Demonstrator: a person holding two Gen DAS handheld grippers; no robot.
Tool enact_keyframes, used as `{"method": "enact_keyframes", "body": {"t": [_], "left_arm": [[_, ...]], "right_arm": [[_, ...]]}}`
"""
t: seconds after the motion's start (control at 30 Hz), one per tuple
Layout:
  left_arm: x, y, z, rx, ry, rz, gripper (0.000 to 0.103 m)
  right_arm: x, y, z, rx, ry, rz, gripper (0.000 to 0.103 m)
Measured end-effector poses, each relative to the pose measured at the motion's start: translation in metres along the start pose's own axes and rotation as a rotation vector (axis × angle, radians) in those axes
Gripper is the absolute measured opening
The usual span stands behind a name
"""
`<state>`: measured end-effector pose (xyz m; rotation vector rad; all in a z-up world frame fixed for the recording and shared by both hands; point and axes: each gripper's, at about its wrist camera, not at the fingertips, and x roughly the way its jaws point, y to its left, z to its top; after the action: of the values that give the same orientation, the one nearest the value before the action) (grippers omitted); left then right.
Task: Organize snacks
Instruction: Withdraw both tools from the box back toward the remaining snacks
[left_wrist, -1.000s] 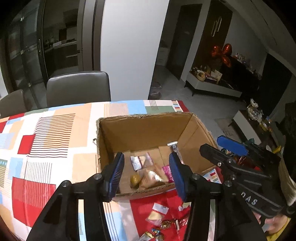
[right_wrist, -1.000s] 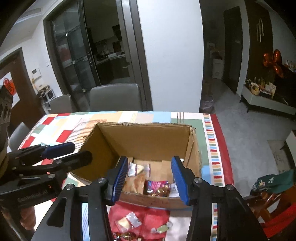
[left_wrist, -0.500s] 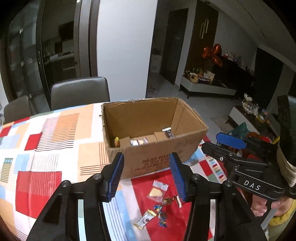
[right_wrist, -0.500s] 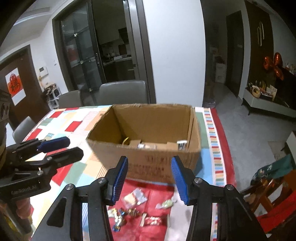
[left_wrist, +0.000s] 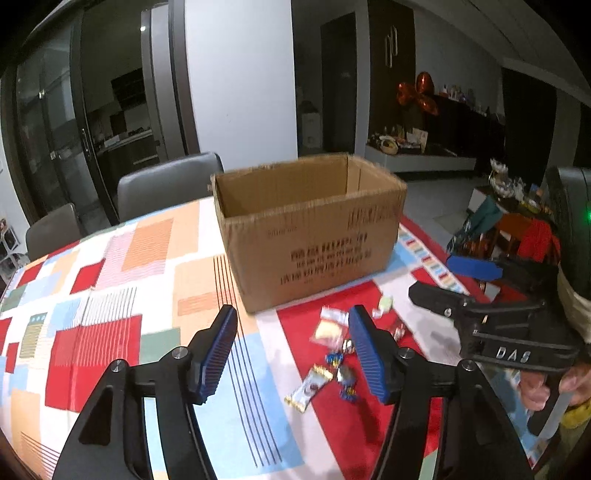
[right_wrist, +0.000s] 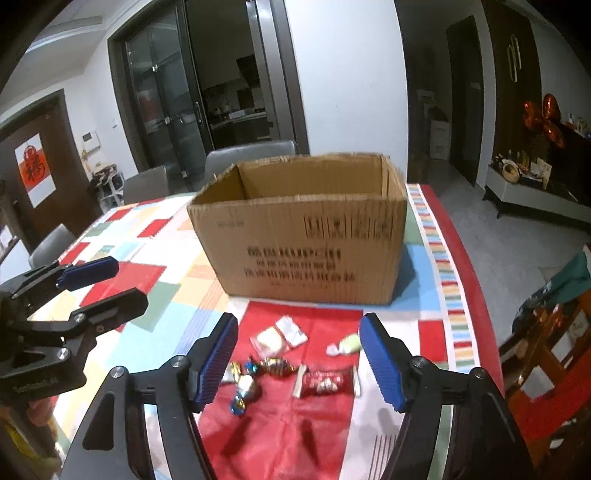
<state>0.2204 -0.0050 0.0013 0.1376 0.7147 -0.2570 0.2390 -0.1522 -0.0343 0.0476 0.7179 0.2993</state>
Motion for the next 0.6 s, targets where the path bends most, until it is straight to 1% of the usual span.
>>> {"method": "enact_keyframes", "body": {"t": [0.17, 0.23, 0.43, 0.6], "left_arm": [[0.012, -0.003, -0.024, -0.003, 0.052, -0.027, 0.062], [0.019, -0.004, -0.032, 0.001, 0.075, -0.028, 0.062], [0.039, -0.004, -0.051, 0.004, 0.143, -0.029, 0.062], [0.057, -0.002, -0.066, 0.006, 0.187, -0.027, 0.061]], "right_arm": [[0.008, -0.002, -0.019, 0.006, 0.040, -0.005, 0.070], [0.013, -0.002, -0.027, 0.007, 0.060, -0.010, 0.074], [0.031, -0.003, -0.046, -0.014, 0.116, -0.031, 0.074], [0.048, -0.008, -0.054, -0.022, 0.163, -0.054, 0.074]]}}
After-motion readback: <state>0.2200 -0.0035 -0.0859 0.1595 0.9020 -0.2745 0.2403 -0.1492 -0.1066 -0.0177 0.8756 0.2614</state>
